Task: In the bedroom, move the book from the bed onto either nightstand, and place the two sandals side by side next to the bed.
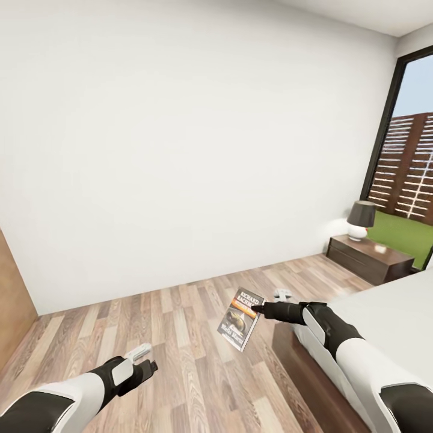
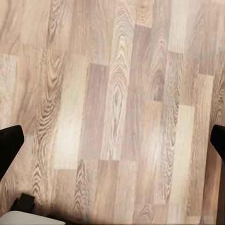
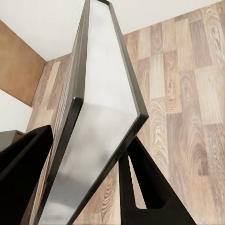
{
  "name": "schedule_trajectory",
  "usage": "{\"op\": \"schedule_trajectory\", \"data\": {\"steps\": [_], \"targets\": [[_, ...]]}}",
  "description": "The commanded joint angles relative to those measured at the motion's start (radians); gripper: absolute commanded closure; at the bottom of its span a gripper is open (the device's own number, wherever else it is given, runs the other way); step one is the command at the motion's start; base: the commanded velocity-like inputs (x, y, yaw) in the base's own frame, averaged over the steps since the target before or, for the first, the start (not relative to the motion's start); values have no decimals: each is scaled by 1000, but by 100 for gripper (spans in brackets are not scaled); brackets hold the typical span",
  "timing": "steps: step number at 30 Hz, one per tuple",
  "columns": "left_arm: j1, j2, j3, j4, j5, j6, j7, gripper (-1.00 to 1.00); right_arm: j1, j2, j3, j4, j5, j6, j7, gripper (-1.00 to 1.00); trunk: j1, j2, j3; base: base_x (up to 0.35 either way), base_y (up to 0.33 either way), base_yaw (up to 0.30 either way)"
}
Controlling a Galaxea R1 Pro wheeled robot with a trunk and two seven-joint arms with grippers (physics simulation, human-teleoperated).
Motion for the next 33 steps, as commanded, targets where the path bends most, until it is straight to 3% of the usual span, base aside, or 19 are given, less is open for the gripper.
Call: {"op": "schedule_trajectory", "data": {"steps": [1, 19, 33], "targets": [[-1, -2, -8, 1, 11, 3, 2, -100, 0, -1, 5, -1, -14, 8, -2, 100, 1, -1, 0, 295, 202, 0], [0, -22, -8, 1, 10, -3, 3, -100, 0, -1, 5, -1, -14, 10, -4, 100, 1, -1, -9, 327, 100, -6], [0, -26, -8, 2, 9, -40, 3, -100, 0, -1, 4, 0, -15, 12, -6, 100, 1, -1, -13, 341, 15, -265]]}}
